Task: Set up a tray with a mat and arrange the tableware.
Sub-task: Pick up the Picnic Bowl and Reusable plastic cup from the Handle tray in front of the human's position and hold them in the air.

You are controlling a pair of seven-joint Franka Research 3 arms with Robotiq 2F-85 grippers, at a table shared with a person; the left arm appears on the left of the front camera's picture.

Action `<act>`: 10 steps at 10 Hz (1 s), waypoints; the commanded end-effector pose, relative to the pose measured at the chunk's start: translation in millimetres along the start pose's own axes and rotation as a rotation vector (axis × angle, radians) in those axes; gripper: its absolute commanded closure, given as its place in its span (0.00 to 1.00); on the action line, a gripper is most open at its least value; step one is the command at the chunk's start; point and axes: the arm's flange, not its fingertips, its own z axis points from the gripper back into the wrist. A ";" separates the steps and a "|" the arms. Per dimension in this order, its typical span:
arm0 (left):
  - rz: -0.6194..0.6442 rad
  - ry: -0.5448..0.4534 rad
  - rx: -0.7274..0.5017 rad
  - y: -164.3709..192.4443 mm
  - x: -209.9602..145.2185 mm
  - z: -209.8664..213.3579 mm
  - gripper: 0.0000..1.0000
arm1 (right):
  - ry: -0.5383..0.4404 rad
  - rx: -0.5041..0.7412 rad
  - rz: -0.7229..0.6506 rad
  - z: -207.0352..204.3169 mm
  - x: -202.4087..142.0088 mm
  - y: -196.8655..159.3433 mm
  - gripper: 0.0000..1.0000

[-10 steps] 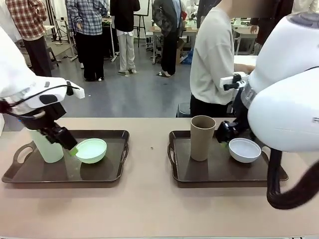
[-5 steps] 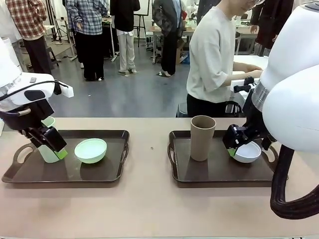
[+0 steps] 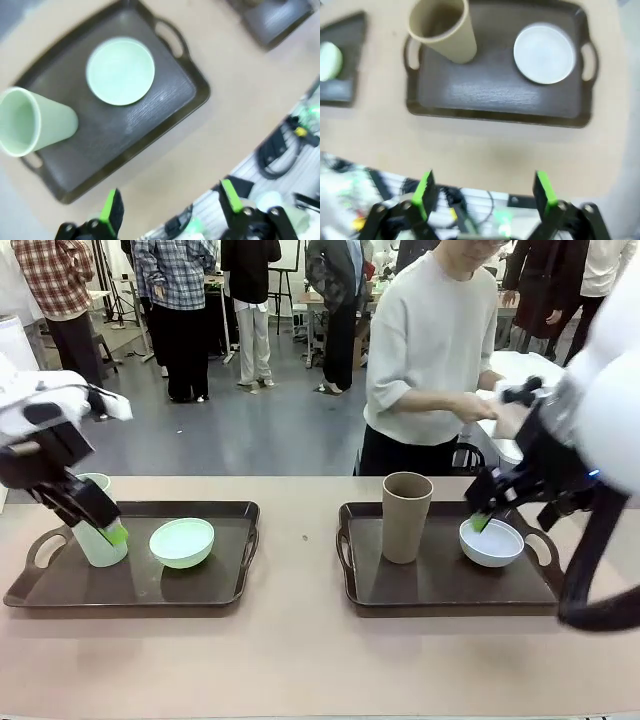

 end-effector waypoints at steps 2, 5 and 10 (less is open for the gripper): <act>0.162 -0.118 -0.215 44.7 -23.7 35.3 0.00 | -0.017 0.261 -0.153 20.3 -18.7 -77.5 0.00; 0.341 -0.194 -0.374 104.4 -51.3 47.2 0.00 | -0.077 0.519 -0.286 37.2 -28.9 -148.1 0.00; 0.606 -0.316 -0.560 201.7 -112.1 47.8 0.00 | -0.111 0.665 -0.420 49.4 -61.5 -235.8 0.00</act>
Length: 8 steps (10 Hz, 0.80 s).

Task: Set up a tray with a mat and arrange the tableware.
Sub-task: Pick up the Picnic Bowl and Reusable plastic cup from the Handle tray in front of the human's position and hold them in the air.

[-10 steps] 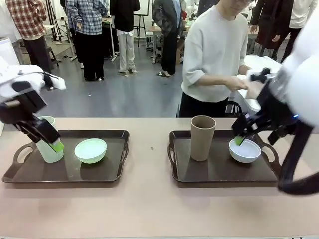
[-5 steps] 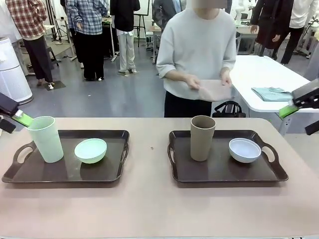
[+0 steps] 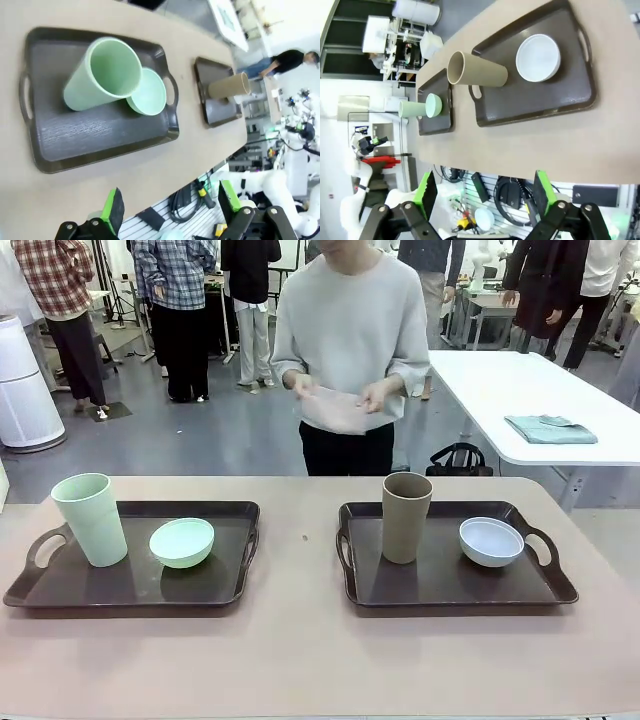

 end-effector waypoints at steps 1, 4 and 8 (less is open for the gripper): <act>0.035 -0.021 -0.062 16.9 9.7 9.9 0.00 | 0.022 0.049 -0.044 4.5 -1.7 -20.5 0.00; 0.064 -0.049 -0.094 31.9 1.2 17.3 0.00 | 0.038 0.072 -0.088 10.2 -7.1 -47.1 0.00; 0.084 -0.044 -0.075 32.1 1.7 17.0 0.00 | 0.013 0.040 -0.103 12.0 -8.0 -44.0 0.00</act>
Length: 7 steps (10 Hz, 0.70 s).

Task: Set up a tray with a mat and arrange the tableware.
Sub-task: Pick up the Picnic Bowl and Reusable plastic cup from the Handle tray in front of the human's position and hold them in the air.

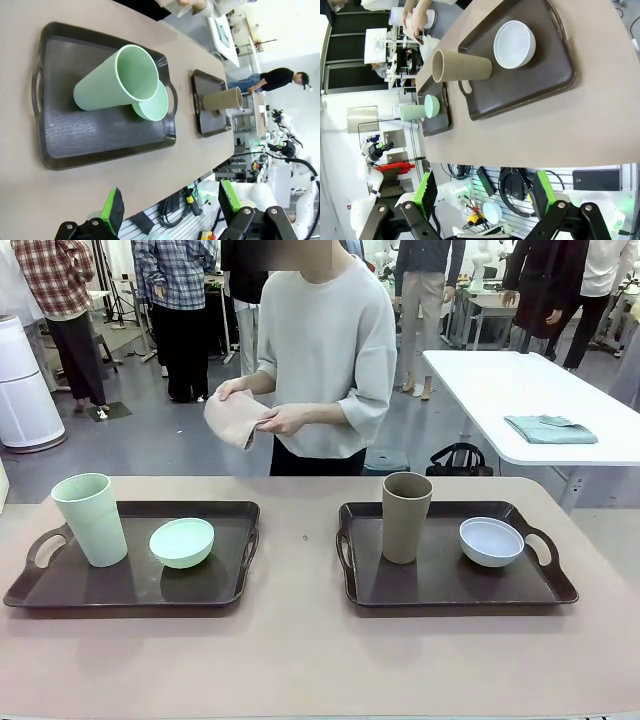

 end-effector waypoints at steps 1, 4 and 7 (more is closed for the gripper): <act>0.000 -0.007 -0.018 0.0 1.4 1.0 0.00 | -0.004 0.019 0.015 1.5 0.5 2.8 0.00; 0.000 -0.007 -0.018 0.0 1.4 1.0 0.00 | -0.004 0.019 0.015 1.5 0.5 2.8 0.00; 0.000 -0.007 -0.018 0.0 1.4 1.0 0.00 | -0.004 0.019 0.015 1.5 0.5 2.8 0.00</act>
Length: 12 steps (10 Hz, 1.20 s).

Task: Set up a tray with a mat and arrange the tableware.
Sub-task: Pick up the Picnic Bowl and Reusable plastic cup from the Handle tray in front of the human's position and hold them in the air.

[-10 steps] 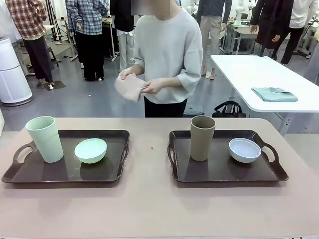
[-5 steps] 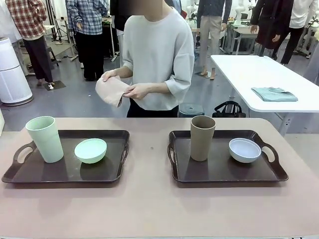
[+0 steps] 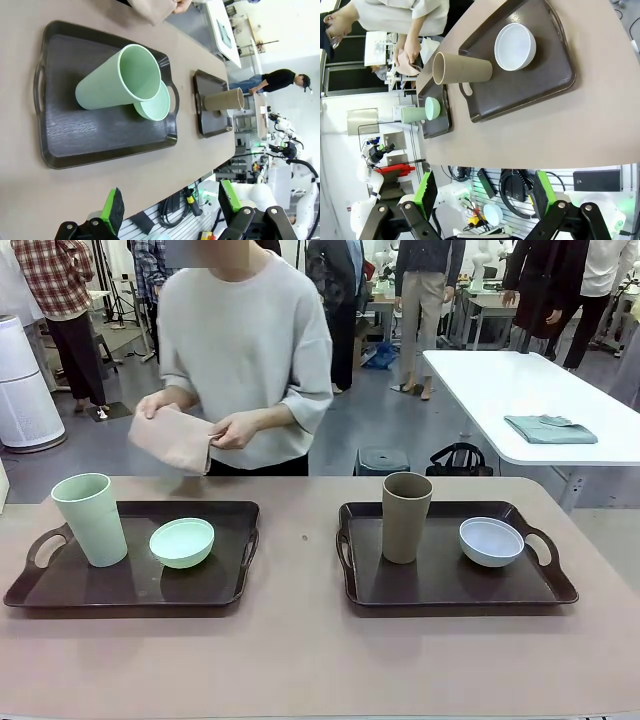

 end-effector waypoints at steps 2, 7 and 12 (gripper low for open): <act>-0.008 -0.006 -0.023 0.0 1.4 1.3 0.00 | 0.005 0.020 0.016 0.6 1.2 0.7 0.00; -0.008 -0.006 -0.023 0.0 1.4 1.3 0.00 | 0.005 0.020 0.016 0.6 1.2 0.7 0.00; -0.008 -0.006 -0.023 0.0 1.4 1.3 0.00 | 0.005 0.020 0.016 0.6 1.2 0.7 0.00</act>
